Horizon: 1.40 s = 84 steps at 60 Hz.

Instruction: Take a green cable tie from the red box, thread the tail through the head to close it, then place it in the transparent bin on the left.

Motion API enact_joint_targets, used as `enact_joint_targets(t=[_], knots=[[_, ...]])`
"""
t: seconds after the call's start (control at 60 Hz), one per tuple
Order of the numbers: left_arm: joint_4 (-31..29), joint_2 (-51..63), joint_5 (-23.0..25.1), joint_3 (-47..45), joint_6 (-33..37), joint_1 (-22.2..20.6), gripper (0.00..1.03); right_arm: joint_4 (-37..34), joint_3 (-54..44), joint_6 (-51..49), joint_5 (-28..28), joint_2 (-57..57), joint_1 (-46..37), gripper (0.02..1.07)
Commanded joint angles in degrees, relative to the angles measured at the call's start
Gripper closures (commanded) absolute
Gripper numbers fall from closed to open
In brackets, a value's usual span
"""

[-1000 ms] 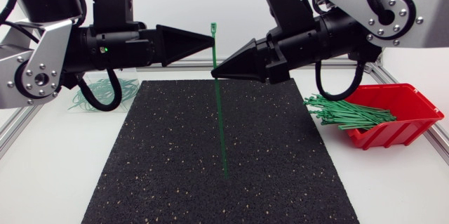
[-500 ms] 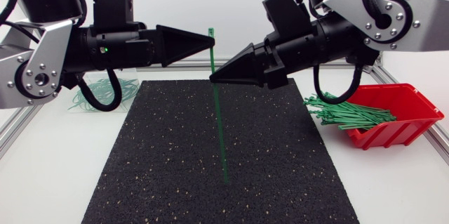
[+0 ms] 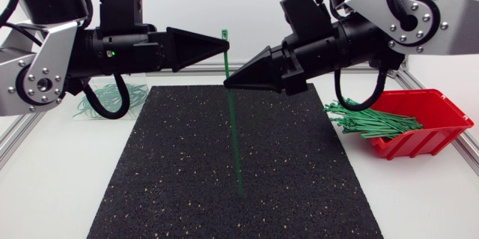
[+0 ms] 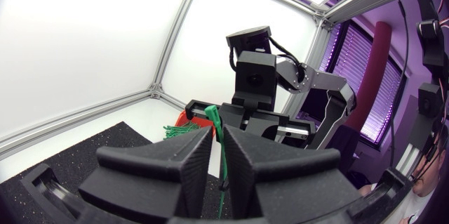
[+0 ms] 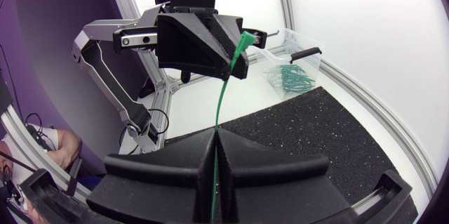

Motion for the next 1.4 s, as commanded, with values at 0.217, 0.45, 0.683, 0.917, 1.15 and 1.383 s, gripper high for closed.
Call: enact_joint_targets(t=[0.217, 0.45, 0.683, 0.917, 1.15, 1.383], knots=[[-7.12, 1.35, 1.74, 4.07, 2.91, 0.36, 1.0, 0.29, -1.11, -0.55, 0.45, -0.22, -0.19, 1.02], [-9.94, 1.0, 1.65, 5.83, 3.53, 1.76, 1.0, 0.91, -2.17, -0.73, 4.4, -0.48, 1.39, 1.01], [-13.19, 0.74, 1.47, 7.5, 3.61, 2.82, 1.0, 1.09, -2.87, -1.26, 8.54, -1.53, 2.62, 0.67], [-19.69, 1.79, 1.38, 11.01, 4.14, 3.35, 1.0, -3.13, -3.04, -6.35, 20.93, -3.56, 5.87, 0.39], [-29.71, 5.4, -2.57, 13.39, 12.23, -0.61, 1.0, -10.16, -4.1, -12.86, 23.56, -4.43, 2.44, 0.34], [-30.94, 6.63, -3.63, 14.88, 12.49, -1.49, 1.0, -16.32, -5.51, -17.87, 28.75, -5.4, 1.21, 0.2]])
